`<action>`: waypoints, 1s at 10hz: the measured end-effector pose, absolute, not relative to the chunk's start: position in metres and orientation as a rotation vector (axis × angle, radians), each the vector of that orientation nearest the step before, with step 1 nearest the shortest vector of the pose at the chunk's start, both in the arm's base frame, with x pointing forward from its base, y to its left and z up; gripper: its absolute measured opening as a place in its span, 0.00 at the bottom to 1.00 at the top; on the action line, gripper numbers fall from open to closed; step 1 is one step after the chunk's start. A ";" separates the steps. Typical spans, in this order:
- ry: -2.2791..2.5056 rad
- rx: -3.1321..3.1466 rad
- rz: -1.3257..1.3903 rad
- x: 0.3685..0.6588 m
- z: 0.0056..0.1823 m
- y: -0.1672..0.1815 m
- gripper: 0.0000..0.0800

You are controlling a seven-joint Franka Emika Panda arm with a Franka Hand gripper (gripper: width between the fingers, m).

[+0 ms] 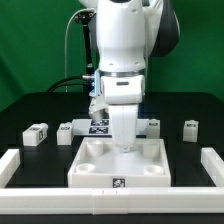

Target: Assemble one leg

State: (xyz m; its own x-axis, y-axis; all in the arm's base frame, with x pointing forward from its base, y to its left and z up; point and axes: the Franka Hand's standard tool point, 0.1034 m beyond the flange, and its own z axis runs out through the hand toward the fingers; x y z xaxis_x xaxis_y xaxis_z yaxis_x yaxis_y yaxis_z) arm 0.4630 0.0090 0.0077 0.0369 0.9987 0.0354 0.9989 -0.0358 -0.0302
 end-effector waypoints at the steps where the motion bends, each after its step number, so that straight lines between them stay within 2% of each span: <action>1: -2.153 -2.222 -0.022 0.470 0.007 0.020 0.08; 6: -2.166 -2.203 -0.078 0.489 0.006 0.069 0.08; 9: -2.162 -2.206 -0.076 0.489 0.006 0.068 0.07; 10: -2.161 -2.207 -0.076 0.489 0.006 0.068 0.30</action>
Offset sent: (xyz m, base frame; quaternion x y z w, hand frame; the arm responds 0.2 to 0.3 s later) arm 0.0224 0.0470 -0.0119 -0.0086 0.0057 -0.0007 0.9999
